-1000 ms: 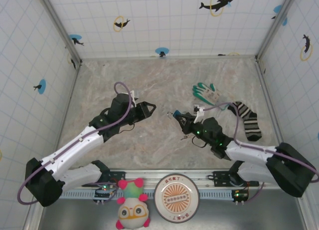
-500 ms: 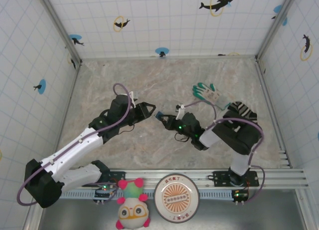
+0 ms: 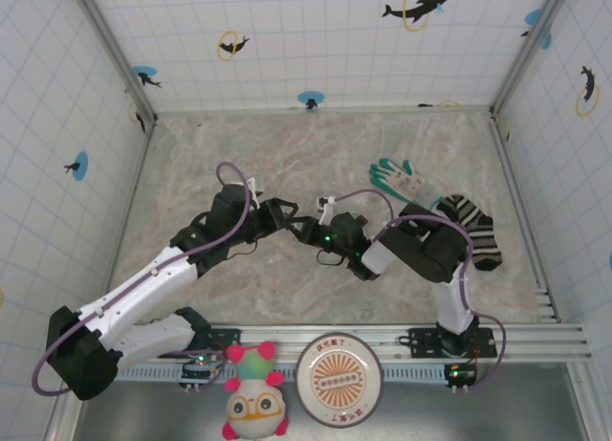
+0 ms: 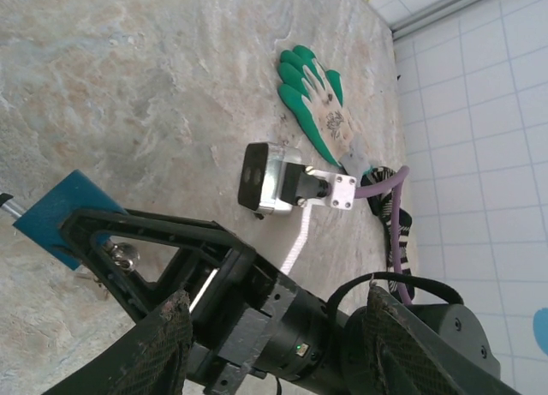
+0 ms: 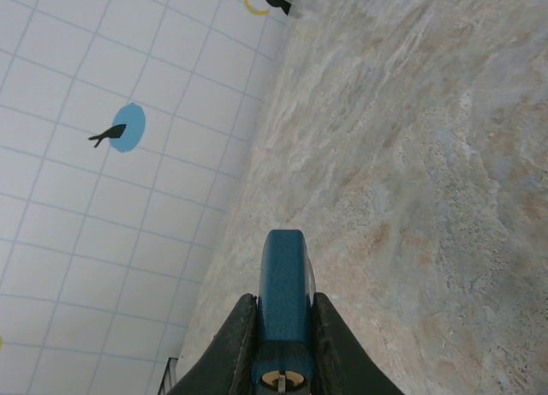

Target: Unlock with the key

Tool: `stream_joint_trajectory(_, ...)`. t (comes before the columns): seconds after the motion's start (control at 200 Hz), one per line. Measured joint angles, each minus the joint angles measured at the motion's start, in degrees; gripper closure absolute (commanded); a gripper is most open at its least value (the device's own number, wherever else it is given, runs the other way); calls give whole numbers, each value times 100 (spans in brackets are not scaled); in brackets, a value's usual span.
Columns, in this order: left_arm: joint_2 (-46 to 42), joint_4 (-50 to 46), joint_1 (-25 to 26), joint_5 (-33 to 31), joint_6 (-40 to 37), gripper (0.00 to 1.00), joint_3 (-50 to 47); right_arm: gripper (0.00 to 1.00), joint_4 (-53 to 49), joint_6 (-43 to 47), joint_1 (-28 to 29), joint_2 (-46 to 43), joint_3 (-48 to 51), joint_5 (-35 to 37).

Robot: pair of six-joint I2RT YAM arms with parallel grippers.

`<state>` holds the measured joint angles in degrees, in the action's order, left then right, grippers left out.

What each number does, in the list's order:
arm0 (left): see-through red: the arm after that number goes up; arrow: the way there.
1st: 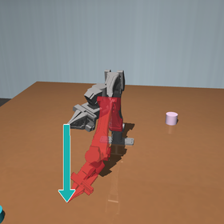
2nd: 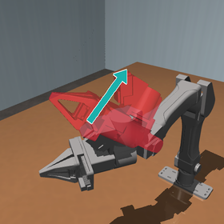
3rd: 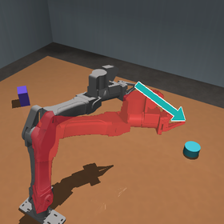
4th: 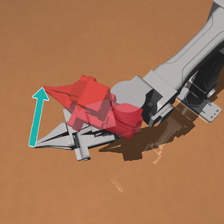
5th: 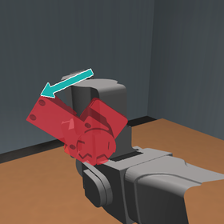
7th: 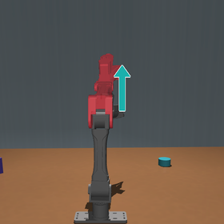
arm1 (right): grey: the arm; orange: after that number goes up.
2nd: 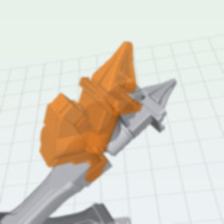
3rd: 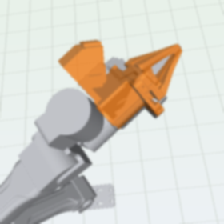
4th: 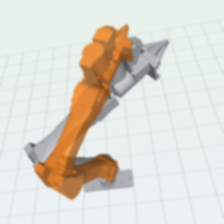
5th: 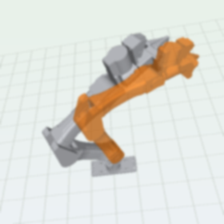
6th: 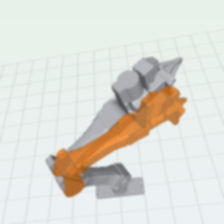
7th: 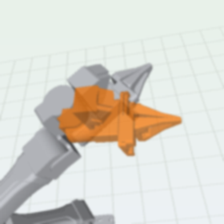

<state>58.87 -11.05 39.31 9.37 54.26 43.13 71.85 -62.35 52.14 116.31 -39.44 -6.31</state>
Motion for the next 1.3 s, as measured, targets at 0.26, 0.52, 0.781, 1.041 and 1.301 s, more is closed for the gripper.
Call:
stream_joint_trajectory(0.26, 4, 2, 0, 0, 22, 45, -9, 99, -308, -61, 4, 251, -37, 7)
stream_joint_trajectory(0.52, 22, 4, 0, 0, 22, 45, -33, 86, -610, -96, 31, 299, -146, 7)
stream_joint_trajectory(0.781, 74, 7, 0, 4, 22, 45, -33, 74, -881, -103, -2, 297, -157, 22)
stream_joint_trajectory(1.041, 74, 4, 0, 2, 22, 45, -37, 62, -1814, 334, -61, -186, -164, 109)
stream_joint_trajectory(1.301, 74, 44, 0, 2, 22, 45, -37, 60, -2455, 844, -190, -1187, -13, 304)
